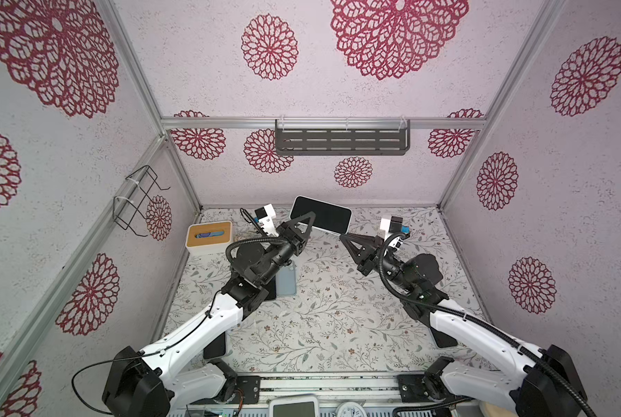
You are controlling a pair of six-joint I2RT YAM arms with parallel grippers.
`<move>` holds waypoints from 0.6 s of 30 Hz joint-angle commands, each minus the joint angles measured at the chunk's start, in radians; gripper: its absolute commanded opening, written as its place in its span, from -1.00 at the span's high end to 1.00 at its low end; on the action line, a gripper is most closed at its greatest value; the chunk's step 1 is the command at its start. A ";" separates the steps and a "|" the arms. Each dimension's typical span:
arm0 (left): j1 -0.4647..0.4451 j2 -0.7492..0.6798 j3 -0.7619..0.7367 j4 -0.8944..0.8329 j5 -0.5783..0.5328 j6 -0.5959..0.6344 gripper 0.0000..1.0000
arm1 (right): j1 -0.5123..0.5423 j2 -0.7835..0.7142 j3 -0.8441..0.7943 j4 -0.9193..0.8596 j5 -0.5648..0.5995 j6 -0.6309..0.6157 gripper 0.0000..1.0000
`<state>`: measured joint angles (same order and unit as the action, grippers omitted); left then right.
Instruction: Take the phone out of the phone case
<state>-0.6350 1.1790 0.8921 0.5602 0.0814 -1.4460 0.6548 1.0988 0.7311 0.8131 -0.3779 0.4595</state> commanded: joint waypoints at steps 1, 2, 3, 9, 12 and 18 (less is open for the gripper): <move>-0.025 0.016 0.028 -0.079 0.076 -0.036 1.00 | -0.003 -0.013 0.038 -0.122 0.087 -0.331 1.00; -0.026 0.023 0.035 -0.079 0.089 -0.043 1.00 | -0.004 -0.013 0.047 -0.131 0.095 -0.357 1.00; -0.029 0.027 0.040 -0.080 0.099 -0.048 1.00 | -0.006 -0.012 0.052 -0.136 0.106 -0.380 1.00; -0.028 0.021 0.079 -0.116 0.119 -0.020 1.00 | -0.040 -0.028 0.029 -0.063 0.125 -0.354 1.00; 0.020 -0.009 0.068 -0.110 0.137 -0.022 1.00 | -0.050 -0.088 -0.070 0.016 0.086 -0.308 0.98; 0.053 0.005 0.079 -0.026 0.170 0.020 1.00 | -0.058 -0.156 -0.184 0.070 -0.013 -0.125 -0.02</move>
<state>-0.5926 1.1896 0.9417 0.4183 0.2192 -1.4567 0.5999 0.9634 0.5575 0.7757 -0.3256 0.2234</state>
